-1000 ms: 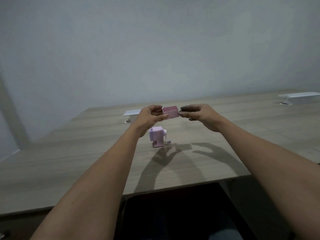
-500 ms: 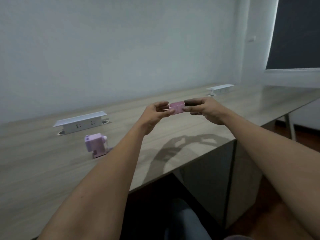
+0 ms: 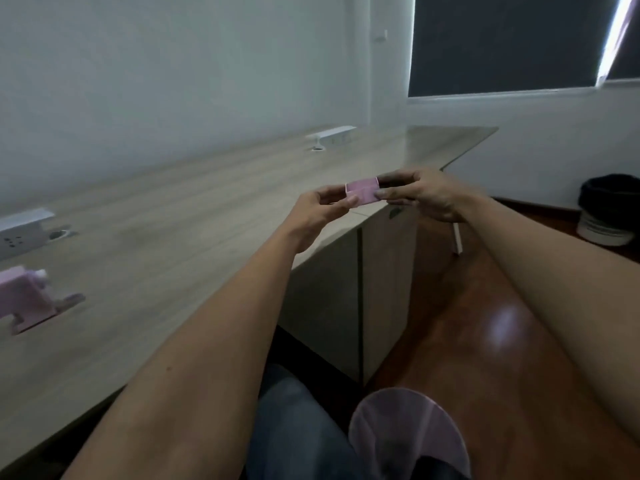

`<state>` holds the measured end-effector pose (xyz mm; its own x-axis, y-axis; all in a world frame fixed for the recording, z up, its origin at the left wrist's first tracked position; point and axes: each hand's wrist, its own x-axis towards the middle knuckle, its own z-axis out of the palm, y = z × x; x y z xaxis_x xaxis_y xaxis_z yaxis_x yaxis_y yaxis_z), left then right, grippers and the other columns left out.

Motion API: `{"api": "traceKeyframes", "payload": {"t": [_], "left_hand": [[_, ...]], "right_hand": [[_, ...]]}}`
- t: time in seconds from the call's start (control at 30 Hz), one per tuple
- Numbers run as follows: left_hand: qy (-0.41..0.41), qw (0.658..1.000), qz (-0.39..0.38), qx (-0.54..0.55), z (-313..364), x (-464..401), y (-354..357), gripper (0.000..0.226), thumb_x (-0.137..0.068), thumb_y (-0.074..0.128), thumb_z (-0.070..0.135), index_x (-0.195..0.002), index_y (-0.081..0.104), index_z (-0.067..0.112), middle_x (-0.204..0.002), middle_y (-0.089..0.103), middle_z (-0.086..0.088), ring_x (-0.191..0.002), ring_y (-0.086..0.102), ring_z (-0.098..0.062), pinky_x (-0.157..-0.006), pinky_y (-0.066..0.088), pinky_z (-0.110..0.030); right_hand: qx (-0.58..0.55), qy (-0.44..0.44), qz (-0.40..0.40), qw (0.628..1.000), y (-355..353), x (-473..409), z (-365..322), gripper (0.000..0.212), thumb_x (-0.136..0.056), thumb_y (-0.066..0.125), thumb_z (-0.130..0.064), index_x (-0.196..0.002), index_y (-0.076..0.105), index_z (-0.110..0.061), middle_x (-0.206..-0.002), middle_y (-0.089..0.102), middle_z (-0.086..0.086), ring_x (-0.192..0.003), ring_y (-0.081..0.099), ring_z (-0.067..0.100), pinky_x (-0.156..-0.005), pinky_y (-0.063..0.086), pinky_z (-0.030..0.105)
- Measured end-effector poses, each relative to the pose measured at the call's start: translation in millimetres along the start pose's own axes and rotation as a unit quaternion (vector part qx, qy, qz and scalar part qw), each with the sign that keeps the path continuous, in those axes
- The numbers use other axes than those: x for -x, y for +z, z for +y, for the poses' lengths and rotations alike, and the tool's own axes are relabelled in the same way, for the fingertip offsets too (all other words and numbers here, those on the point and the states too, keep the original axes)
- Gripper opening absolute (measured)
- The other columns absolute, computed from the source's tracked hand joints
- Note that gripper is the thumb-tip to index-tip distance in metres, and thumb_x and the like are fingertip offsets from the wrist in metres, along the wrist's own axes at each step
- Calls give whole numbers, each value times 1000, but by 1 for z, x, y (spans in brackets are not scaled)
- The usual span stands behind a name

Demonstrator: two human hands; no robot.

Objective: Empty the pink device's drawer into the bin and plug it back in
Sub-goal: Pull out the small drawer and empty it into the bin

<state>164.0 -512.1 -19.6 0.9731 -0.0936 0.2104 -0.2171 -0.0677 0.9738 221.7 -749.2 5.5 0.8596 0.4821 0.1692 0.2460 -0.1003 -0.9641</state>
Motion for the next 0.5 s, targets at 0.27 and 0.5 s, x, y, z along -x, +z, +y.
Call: {"api": "traceKeyframes", "payload": {"t": [0.27, 0.5], "left_hand": [[-50, 999, -8, -9, -68, 17, 63, 69, -72, 87, 33, -131, 65, 4, -124, 73, -10, -118, 68, -23, -102, 53, -34], [-133, 991, -7, 14, -146, 51, 94, 48, -86, 77, 8, -131, 63, -1, -118, 72, -9, -101, 69, -11, -80, 55, -12]], "right_hand": [[-50, 92, 24, 994, -25, 53, 68, 78, -60, 86, -10, -132, 62, 5, -123, 71, 16, -101, 73, 13, -81, 55, 15], [-80, 196, 20, 977, -13, 90, 154, 54, -79, 74, 7, -131, 61, 4, -119, 72, 15, -101, 72, 14, -89, 57, 20]]}}
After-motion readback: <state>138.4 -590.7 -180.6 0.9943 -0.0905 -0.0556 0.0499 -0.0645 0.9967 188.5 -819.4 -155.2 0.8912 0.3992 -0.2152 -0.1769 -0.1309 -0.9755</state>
